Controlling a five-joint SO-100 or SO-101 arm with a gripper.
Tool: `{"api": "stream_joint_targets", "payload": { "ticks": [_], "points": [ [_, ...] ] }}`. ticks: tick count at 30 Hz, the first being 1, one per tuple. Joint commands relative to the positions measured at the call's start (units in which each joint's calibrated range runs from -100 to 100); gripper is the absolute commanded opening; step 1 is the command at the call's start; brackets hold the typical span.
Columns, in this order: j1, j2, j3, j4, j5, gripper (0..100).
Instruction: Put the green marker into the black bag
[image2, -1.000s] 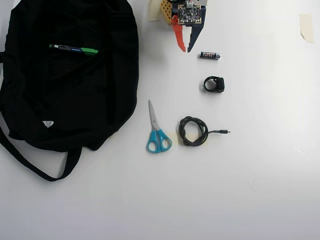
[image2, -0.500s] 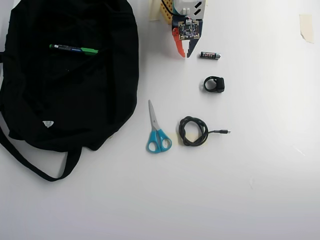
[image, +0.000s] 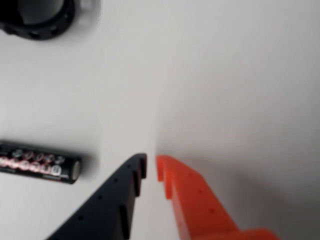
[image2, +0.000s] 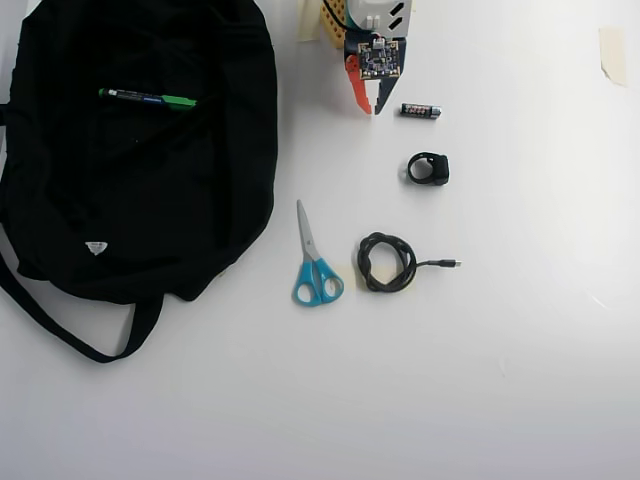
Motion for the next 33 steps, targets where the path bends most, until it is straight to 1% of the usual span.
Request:
{"api": "stream_joint_targets", "payload": {
  "ticks": [1,33],
  "points": [
    [-0.24,-0.58,1.48,1.20,-0.09,2],
    [0.28,-0.50,1.48,1.20,0.12,2]
  ]
}}
